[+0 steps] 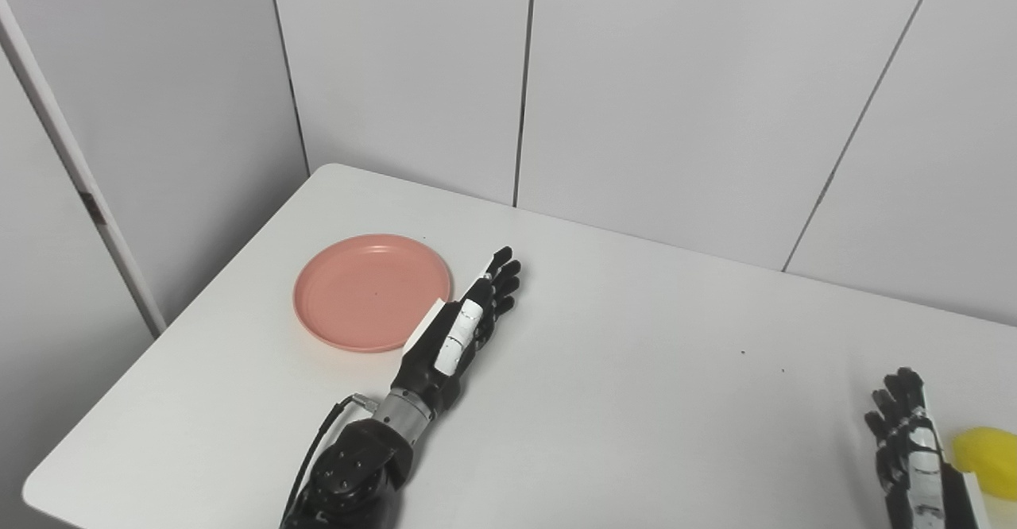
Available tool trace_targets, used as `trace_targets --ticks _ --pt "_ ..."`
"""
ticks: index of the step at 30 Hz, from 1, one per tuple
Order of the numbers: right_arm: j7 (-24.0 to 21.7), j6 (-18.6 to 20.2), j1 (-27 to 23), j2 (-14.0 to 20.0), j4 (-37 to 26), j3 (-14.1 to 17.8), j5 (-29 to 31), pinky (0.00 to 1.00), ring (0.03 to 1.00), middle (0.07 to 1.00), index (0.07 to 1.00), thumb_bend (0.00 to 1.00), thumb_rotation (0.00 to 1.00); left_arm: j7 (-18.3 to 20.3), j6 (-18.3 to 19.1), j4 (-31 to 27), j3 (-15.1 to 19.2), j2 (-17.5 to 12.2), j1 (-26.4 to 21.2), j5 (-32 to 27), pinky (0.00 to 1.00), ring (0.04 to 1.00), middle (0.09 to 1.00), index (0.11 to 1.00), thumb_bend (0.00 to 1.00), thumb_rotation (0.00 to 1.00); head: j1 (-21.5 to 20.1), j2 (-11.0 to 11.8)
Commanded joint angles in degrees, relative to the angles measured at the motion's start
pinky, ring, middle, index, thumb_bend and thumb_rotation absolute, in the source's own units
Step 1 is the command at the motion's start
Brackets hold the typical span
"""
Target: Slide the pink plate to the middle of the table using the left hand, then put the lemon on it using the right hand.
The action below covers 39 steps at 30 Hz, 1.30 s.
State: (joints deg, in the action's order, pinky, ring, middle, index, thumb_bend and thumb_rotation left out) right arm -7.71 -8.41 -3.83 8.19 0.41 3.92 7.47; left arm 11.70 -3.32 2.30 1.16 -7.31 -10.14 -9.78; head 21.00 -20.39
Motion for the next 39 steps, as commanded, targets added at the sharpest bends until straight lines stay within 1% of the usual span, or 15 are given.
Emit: trace_targets --ticks 1,3,7,9,11,14,18,20,22,27,29,33,36,39 --pt "0.2 -0.4 -0.1 0.0 0.8 0.0 0.0 1.0 1.0 1.0 1.0 0.62 1.0 0.7 -0.8 -1.9 0.4 -0.9 -2.5 -1.0 1.0 1.0 1.0 1.0 0.84 1.0 0.2 0.3" --pt "0.3 -0.4 -0.2 -0.3 1.1 0.1 0.1 1.0 1.0 1.0 1.0 0.65 1.0 0.7 -0.6 -2.2 0.9 -2.1 -2.6 -0.5 1.0 1.0 1.0 1.0 0.86 1.0 0.2 0.3" --pt "0.5 -1.3 0.1 -0.8 0.5 0.2 -0.1 1.0 1.0 1.0 1.0 0.49 1.0 1.0 -0.6 -2.7 2.2 -4.8 -2.3 -0.4 1.0 1.0 1.0 1.0 0.88 1.0 0.2 0.4" --pt "0.5 -1.7 0.2 -0.8 0.5 0.2 -0.3 1.0 1.0 1.0 1.0 0.48 1.0 1.5 -0.1 -3.0 2.8 -5.8 -2.1 -1.1 1.0 1.0 1.0 1.0 0.88 1.0 0.5 0.6" --pt "0.7 -2.1 0.2 -0.8 0.5 0.2 -0.8 1.0 1.0 1.0 1.0 0.5 1.0 1.8 0.1 -3.3 3.5 -6.3 -2.0 -2.1 1.0 1.0 1.0 1.0 0.89 1.0 0.7 0.6" --pt "0.5 -2.2 0.2 -0.8 0.6 0.3 -0.6 1.0 1.0 1.0 1.0 0.54 1.0 2.0 -1.0 -2.6 4.4 -6.9 -2.1 -3.1 1.0 1.0 1.0 1.0 0.89 1.0 0.7 0.6" --pt "0.5 -1.8 0.4 -1.0 0.0 0.3 -0.5 1.0 1.0 1.0 1.0 0.55 1.0 2.2 -1.7 -2.0 5.2 -7.9 -2.3 -3.5 1.0 1.0 1.0 1.0 0.91 1.0 1.2 0.8" --pt "0.6 -2.0 0.4 -0.9 0.1 0.3 -1.1 1.0 1.0 1.0 1.0 0.56 1.0 1.8 -2.2 -1.9 5.8 -7.9 -2.4 -3.4 1.0 0.997 1.0 1.0 0.92 1.0 1.3 1.0" --pt "0.6 -2.2 0.4 -0.9 0.2 0.4 -1.2 1.0 1.0 1.0 1.0 0.56 1.0 1.2 -1.8 -2.9 6.3 -7.6 -2.4 -3.2 0.99 0.988 1.0 0.999 0.92 1.0 1.5 1.1" --pt "0.3 -2.1 0.1 -0.7 0.7 0.6 -1.0 1.0 1.0 1.0 1.0 0.6 1.0 1.2 -1.1 -4.0 7.4 -7.7 -3.5 -3.8 1.0 0.999 1.0 1.0 0.91 1.0 2.2 1.2" --pt "0.2 -2.6 0.0 -0.4 1.3 0.5 -1.5 0.99 1.0 1.0 1.0 0.62 1.0 1.3 -0.6 -4.6 7.7 -8.2 -4.0 -3.7 1.0 1.0 1.0 1.0 0.9 1.0 2.5 1.4" --pt "0.0 -2.9 -0.2 -0.3 2.0 0.8 -1.0 0.98 0.999 1.0 1.0 0.66 1.0 0.8 0.1 -5.8 8.1 -10.0 -5.3 -2.4 1.0 1.0 1.0 1.0 0.87 1.0 2.9 1.5" --pt "-0.1 -3.1 -0.2 -0.2 2.2 0.7 -1.0 0.96 0.997 1.0 1.0 0.66 1.0 1.0 1.5 -6.4 8.8 -11.6 -6.3 -3.1 1.0 1.0 1.0 1.0 0.89 1.0 3.1 1.6" --pt "-0.3 -3.1 -0.2 -0.2 2.2 0.7 -0.8 0.95 0.995 1.0 1.0 0.66 1.0 1.2 1.9 -6.4 9.5 -12.8 -7.0 -3.7 1.0 1.0 1.0 1.0 0.9 1.0 3.2 1.7"
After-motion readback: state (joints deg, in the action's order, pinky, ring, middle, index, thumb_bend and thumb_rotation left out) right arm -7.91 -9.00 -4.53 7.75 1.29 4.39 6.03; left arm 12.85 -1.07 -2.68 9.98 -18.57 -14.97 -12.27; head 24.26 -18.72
